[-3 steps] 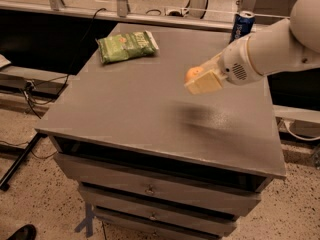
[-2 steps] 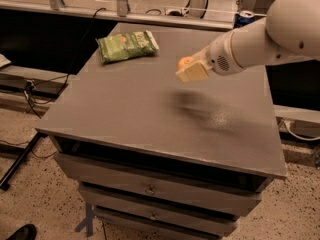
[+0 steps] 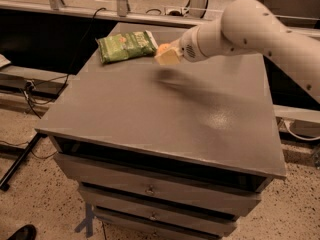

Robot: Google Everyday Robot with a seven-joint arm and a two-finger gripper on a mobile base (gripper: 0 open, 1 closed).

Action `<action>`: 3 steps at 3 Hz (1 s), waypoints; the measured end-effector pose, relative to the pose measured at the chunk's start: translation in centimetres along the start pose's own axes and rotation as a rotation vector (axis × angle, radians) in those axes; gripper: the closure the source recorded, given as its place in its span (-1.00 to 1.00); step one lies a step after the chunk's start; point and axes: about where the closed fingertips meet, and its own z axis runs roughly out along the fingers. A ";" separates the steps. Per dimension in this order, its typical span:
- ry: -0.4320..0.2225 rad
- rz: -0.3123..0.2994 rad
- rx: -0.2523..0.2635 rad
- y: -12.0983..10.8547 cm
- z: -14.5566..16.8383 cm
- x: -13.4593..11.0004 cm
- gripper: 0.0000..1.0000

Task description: Move orange near green jalapeno chip bag

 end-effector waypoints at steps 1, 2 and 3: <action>-0.019 0.020 -0.017 -0.3 3.9 -1.0 1.00; -0.029 0.038 -0.029 -0.3 6.3 -1.7 0.66; -0.032 0.051 -0.040 -0.1 7.7 -2.0 0.20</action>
Offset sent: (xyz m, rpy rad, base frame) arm 0.0639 0.0610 -0.0226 0.0779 0.0238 0.0027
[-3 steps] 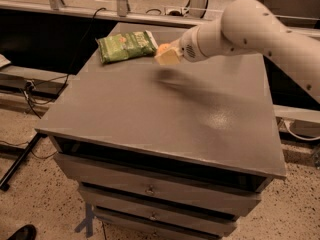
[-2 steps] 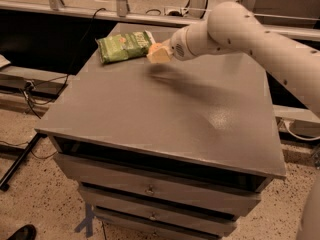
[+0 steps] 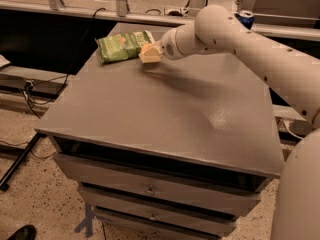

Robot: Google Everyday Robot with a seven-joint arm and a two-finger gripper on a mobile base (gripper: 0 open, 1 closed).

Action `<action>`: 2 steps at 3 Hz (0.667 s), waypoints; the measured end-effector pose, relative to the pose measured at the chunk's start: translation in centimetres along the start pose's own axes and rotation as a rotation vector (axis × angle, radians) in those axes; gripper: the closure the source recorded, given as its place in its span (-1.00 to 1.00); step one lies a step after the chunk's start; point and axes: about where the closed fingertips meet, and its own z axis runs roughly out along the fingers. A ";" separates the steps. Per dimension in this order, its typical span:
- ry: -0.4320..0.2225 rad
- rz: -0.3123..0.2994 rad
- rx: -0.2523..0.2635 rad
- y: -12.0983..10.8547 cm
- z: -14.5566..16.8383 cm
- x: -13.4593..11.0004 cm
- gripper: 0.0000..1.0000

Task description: Move orange near green jalapeno chip bag

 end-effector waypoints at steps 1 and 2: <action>-0.006 0.009 -0.012 0.3 1.0 -0.2 -0.30; -0.011 0.016 -0.020 0.6 1.4 -0.2 -0.73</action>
Offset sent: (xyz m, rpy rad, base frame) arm 0.0064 0.0147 -0.0050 0.0375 0.0124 0.0057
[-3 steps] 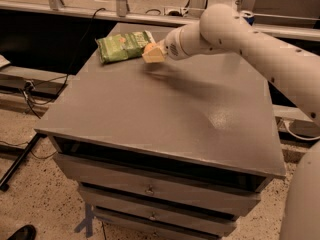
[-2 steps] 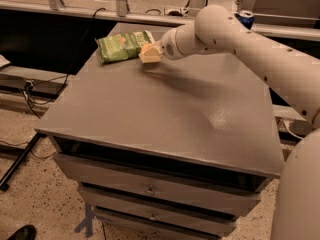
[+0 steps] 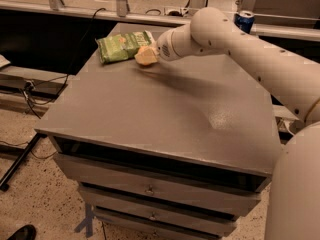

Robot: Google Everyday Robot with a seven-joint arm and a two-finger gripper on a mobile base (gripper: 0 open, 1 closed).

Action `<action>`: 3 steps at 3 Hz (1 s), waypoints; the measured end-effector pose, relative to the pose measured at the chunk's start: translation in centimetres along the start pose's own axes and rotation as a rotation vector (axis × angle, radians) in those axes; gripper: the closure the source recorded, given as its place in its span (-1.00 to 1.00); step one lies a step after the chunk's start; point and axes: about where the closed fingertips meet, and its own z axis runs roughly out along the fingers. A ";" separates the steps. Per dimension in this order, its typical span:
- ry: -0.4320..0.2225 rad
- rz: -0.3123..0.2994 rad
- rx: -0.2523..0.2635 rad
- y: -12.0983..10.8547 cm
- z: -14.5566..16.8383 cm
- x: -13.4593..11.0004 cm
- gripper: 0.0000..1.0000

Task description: Move orange near green jalapeno chip bag

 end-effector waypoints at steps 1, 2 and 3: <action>-0.004 0.006 -0.006 0.1 0.2 0.0 -1.00; -0.021 0.010 -0.013 0.1 0.0 -0.1 -1.00; -0.079 0.023 -0.025 0.4 -2.8 0.0 -1.00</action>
Offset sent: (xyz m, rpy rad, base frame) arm -0.0022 -0.0067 0.0088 0.0505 -0.0138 0.0056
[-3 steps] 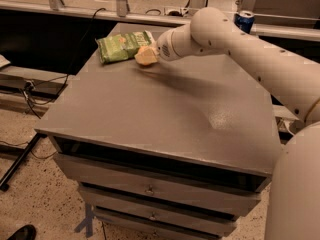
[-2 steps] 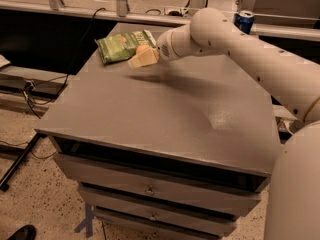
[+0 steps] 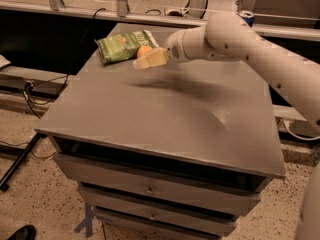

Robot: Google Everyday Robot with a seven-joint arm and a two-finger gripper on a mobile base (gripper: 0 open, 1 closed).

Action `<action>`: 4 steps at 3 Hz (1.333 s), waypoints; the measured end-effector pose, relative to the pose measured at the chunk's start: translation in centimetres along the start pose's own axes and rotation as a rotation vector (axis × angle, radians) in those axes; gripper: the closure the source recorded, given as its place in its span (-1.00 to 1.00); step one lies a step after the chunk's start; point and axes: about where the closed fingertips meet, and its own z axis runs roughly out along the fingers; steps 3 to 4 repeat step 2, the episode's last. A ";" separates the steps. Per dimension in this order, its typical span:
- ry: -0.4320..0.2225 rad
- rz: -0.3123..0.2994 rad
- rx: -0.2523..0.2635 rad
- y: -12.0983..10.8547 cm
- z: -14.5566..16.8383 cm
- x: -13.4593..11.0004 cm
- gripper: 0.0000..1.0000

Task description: Move orange near green jalapeno chip bag

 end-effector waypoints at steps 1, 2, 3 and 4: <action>-0.064 -0.002 -0.009 1.0 -5.5 0.4 -1.00; -0.109 0.008 0.049 0.3 -13.0 1.4 -1.00; -0.109 0.008 0.049 0.3 -13.0 1.4 -1.00; -0.109 0.008 0.049 0.3 -13.0 1.4 -1.00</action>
Offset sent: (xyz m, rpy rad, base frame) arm -0.1366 -0.1989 0.0764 0.1014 -0.1377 -0.1663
